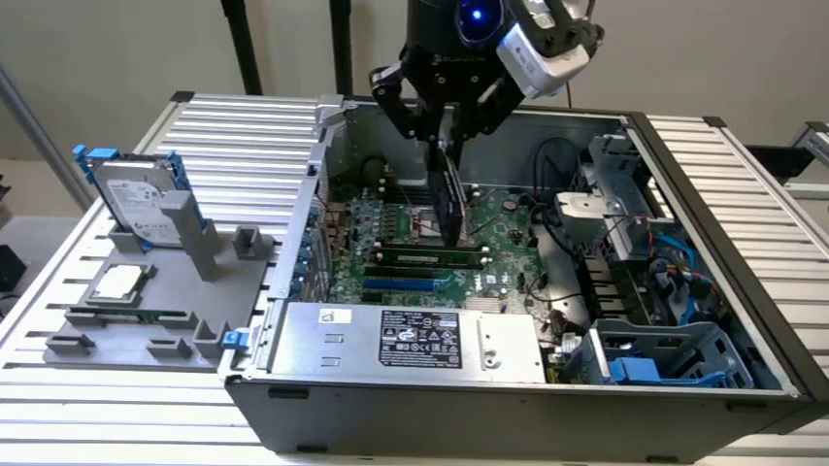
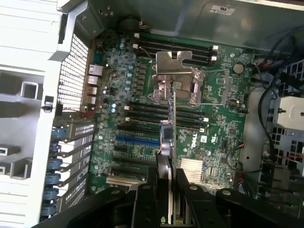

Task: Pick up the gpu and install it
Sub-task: 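Pick up the gpu and move the gpu toward the slot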

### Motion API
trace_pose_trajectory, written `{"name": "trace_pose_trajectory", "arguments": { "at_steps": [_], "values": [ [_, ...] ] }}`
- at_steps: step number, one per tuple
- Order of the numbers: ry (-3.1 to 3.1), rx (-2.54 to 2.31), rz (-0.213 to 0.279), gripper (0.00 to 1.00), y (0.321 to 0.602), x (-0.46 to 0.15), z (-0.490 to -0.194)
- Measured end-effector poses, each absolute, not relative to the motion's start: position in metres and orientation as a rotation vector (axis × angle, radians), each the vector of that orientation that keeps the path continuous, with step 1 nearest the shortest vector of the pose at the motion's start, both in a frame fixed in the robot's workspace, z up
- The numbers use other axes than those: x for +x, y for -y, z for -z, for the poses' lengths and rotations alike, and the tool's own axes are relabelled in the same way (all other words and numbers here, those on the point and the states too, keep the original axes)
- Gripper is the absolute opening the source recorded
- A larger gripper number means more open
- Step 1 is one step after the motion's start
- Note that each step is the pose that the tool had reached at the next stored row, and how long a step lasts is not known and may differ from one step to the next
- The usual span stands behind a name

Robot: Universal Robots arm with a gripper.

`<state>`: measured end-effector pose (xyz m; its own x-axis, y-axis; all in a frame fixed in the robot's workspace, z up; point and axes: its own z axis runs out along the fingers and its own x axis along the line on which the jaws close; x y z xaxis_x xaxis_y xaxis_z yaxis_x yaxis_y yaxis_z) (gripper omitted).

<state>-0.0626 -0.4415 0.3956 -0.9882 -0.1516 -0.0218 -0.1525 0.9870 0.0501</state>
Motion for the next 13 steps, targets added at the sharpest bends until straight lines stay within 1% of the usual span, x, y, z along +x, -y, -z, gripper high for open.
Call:
{"name": "trace_pose_trajectory", "arguments": {
  "at_steps": [13],
  "values": [
    [-3.059, -0.645, -0.083, 0.00, 0.4415, -0.0626, -0.3890]
  ]
}}
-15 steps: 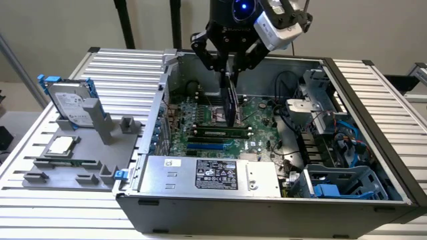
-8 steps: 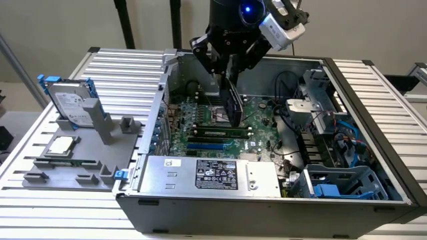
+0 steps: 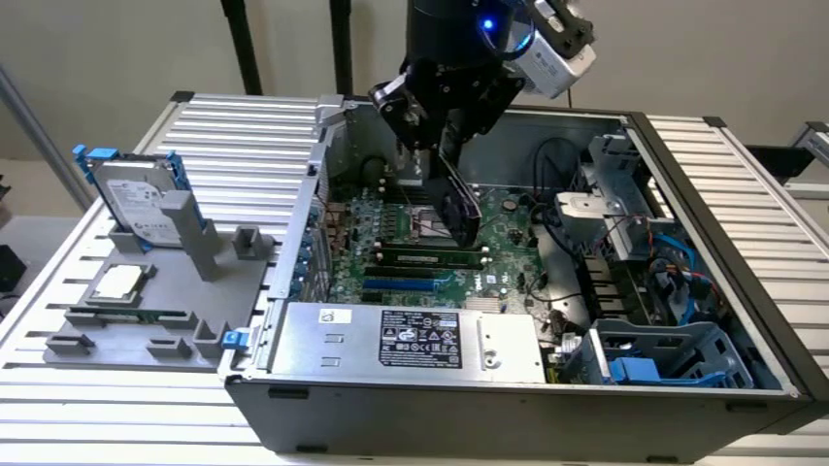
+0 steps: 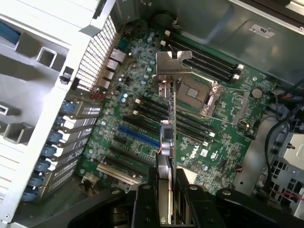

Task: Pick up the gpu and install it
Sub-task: 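Pick up the gpu and move the gpu toward the slot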

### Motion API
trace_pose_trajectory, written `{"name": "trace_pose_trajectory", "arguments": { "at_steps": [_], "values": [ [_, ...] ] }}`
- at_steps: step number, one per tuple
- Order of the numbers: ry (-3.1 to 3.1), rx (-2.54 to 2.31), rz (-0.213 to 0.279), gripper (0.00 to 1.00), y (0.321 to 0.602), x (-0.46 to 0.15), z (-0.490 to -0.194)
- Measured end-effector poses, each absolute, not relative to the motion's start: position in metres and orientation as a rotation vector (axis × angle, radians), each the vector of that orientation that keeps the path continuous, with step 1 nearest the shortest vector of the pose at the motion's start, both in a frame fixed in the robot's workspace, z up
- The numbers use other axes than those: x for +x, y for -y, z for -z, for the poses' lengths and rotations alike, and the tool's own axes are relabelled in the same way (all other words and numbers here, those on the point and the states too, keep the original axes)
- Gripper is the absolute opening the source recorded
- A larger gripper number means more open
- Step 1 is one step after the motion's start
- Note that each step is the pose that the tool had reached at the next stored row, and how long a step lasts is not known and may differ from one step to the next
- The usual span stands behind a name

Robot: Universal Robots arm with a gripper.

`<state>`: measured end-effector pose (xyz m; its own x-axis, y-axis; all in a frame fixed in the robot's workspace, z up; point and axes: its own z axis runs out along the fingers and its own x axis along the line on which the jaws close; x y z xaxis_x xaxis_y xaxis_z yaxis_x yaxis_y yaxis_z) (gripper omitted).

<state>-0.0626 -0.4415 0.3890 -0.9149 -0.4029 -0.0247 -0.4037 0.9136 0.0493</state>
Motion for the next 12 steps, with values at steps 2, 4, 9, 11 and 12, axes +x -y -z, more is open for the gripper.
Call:
{"name": "trace_pose_trajectory", "arguments": {
  "at_steps": [2, 4, 9, 11, 12],
  "values": [
    [-3.044, -0.714, -0.084, 0.00, 0.4415, -0.0626, -0.3878],
    [-3.028, -0.780, -0.084, 0.00, 0.4415, -0.0625, -0.3863],
    [-2.981, -0.941, -0.083, 0.00, 0.4415, -0.0626, -0.3824],
    [-2.960, -1.005, -0.083, 0.00, 0.4415, -0.0625, -0.3809],
    [-2.951, -1.032, -0.083, 0.00, 0.4415, -0.0626, -0.3803]
  ]
}}
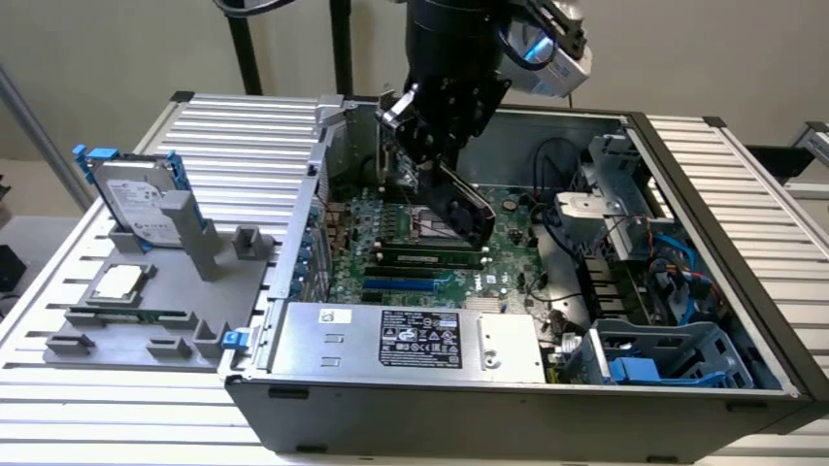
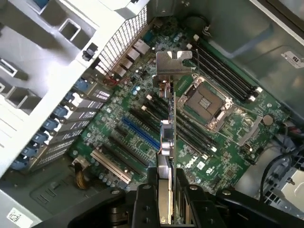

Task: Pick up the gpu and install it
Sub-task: 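Pick up the gpu and move the gpu toward the slot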

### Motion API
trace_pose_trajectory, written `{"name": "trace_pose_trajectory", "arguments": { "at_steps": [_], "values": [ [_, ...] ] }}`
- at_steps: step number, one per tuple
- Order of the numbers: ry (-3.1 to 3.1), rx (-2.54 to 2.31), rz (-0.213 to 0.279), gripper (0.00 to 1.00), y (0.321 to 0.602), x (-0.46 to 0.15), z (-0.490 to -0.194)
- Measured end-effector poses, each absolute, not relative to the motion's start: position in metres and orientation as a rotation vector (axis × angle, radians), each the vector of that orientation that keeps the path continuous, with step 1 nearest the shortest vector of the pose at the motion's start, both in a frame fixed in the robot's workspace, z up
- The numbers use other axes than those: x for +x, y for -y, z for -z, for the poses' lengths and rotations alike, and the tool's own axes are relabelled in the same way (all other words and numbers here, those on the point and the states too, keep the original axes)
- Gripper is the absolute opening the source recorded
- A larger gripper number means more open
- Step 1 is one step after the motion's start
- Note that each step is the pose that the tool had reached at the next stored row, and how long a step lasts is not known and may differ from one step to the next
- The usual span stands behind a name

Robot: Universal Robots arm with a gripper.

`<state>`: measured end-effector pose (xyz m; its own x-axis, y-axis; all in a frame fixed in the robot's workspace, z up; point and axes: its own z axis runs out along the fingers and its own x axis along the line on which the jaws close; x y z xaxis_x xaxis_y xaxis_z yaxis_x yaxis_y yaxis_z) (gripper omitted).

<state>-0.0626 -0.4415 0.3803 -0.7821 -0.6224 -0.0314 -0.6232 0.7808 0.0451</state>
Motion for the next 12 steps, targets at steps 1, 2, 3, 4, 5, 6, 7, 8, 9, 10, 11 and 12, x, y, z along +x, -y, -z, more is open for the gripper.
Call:
{"name": "trace_pose_trajectory", "arguments": {
  "at_steps": [1, 2, 3, 4, 5, 6, 7, 8, 9, 10, 11, 12],
  "values": [
    [-2.934, -1.078, -0.083, 0.00, 0.4415, -0.0626, -0.3791],
    [-2.925, -1.103, -0.083, 0.00, 0.4415, -0.0625, -0.3785],
    [-2.915, -1.130, -0.083, 0.00, 0.4415, -0.0625, -0.3778],
    [-2.904, -1.158, -0.083, 0.00, 0.4415, -0.0625, -0.3771],
    [-2.893, -1.185, -0.083, 0.00, 0.4415, -0.0625, -0.3763],
    [-2.883, -1.210, -0.083, 0.00, 0.4415, -0.0625, -0.3757],
    [-2.872, -1.237, -0.083, 0.00, 0.4415, -0.0625, -0.3750],
    [-2.861, -1.263, -0.083, 0.00, 0.4415, -0.0625, -0.3742],
    [-2.850, -1.289, -0.083, 0.00, 0.4415, -0.0625, -0.3735],
    [-2.833, -1.328, -0.084, 0.00, 0.4415, -0.0626, -0.3725],
    [-2.821, -1.354, -0.084, 0.00, 0.4415, -0.0626, -0.3717],
    [-2.808, -1.381, -0.084, 0.00, 0.4415, -0.0626, -0.3710]
  ]
}}
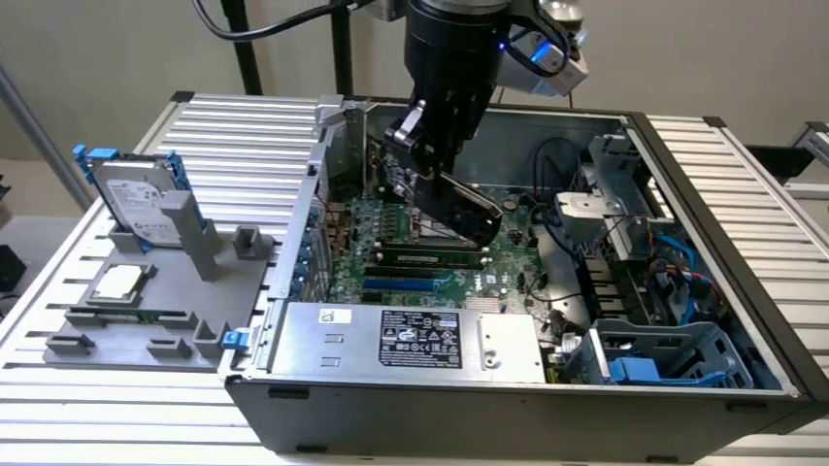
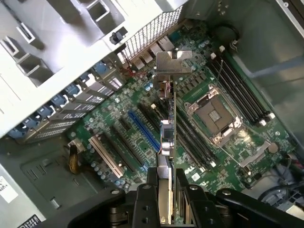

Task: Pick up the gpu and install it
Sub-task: 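Pick up the gpu and move the gpu toward the slot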

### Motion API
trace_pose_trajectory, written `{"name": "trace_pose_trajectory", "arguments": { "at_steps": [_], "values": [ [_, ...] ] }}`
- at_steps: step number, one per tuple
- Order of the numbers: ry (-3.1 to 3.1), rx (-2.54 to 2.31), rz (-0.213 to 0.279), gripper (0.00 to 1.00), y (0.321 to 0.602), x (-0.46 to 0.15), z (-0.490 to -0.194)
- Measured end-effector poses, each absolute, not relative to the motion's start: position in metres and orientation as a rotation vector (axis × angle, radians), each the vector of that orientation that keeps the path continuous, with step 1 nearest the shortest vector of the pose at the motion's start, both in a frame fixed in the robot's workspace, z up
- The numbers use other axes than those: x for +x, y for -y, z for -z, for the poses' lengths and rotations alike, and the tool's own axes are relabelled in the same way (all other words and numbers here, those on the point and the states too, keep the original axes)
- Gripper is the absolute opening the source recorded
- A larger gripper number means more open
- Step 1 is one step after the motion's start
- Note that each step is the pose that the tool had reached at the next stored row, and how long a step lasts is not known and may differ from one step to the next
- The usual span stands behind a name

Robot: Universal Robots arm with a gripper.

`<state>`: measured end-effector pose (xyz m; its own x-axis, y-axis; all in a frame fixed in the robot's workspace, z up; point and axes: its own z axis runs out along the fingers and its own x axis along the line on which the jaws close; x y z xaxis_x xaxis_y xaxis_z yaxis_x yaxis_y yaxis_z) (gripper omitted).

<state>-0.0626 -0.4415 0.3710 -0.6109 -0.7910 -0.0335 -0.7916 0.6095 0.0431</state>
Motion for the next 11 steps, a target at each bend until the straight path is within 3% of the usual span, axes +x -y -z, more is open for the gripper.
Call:
{"name": "trace_pose_trajectory", "arguments": {
  "at_steps": [11],
  "values": [
    [-2.658, -1.661, -0.085, 0.00, 0.4415, -0.0625, -0.3623]
  ]
}}
